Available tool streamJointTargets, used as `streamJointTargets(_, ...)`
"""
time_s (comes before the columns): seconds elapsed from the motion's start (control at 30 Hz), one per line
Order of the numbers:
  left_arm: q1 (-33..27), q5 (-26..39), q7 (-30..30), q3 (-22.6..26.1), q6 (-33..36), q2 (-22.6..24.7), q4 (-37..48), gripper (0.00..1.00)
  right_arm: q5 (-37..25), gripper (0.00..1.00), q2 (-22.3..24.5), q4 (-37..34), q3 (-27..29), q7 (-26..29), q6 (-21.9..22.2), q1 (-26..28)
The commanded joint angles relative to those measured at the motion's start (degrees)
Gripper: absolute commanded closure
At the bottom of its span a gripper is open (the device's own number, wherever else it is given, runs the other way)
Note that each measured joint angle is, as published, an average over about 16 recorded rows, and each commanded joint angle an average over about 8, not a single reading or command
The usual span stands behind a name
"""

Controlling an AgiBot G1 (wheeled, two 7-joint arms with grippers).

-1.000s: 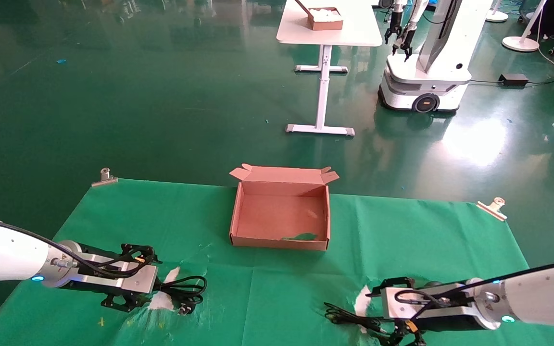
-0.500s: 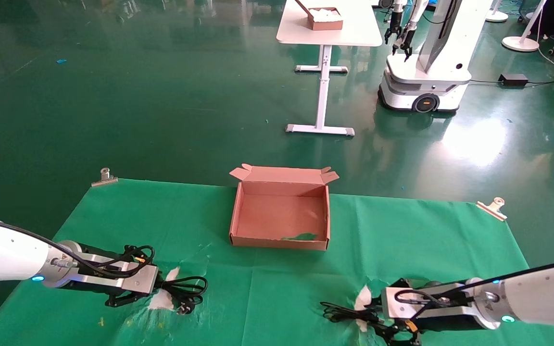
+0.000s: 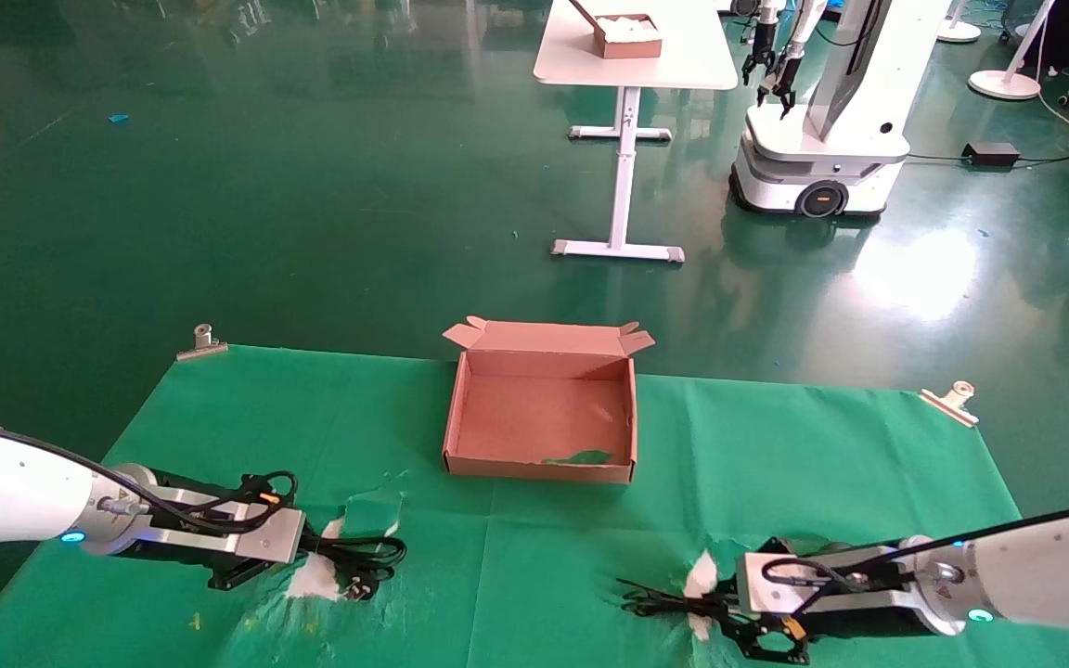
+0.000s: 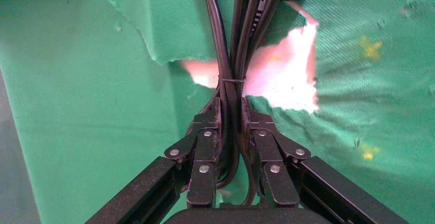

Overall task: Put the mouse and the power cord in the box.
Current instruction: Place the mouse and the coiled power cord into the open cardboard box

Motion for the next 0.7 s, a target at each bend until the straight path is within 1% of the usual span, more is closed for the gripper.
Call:
streamJointTargets(0.03, -0.1, -0.2, -0.6, -0.2, 0.0, -0.2, 0.4, 1.00, 0.6, 1.00, 0.1, 0.0, 0.4, -0.1, -0.2, 0.0)
streamJointTargets(0.13, -1.7, -2.1, -2.7, -1.5, 1.5, -1.1, 1.3, 1.00, 4.8, 1.00, 1.8, 0.8, 3.3, -2.2, -0.9, -0.8)
streamJointTargets(0.27, -4.4, -6.3, -6.9, -4.4, 5.1, -2.3, 3.0, 1.00, 11.6, 1.00, 4.6, 2.3, 8.1, -5.7, -1.6, -1.8)
streamJointTargets(0.37, -6.7, -9.0, -10.9, -6.3, 6.9, -2.2, 4.3, 1.00, 15.6, 1.00, 6.4, 4.1, 11.0, -7.8, -1.5, -1.4)
streamJointTargets(0.43, -8.3, -10.3, -13.3, -7.2, 6.9, -1.5, 4.8, 1.00, 17.4, 1.00, 6.9, 5.4, 12.2, -8.5, -1.0, -0.6)
streamJointTargets(0.5, -9.9, -11.1, -15.0, -7.7, 6.0, -0.3, 4.7, 1.00, 18.2, 1.00, 6.3, 6.8, 12.8, -8.7, -0.3, 0.4)
streamJointTargets(0.57, -11.5, -11.9, -16.4, -8.2, 4.3, 1.1, 4.3, 1.00, 18.5, 1.00, 4.8, 7.9, 13.0, -8.5, 0.7, 1.4)
streamJointTargets(0.7, -14.3, -13.6, -19.0, -9.4, 0.5, 3.7, 3.7, 1.00, 18.4, 1.00, -0.7, 8.1, 12.8, -7.9, 3.5, 2.8)
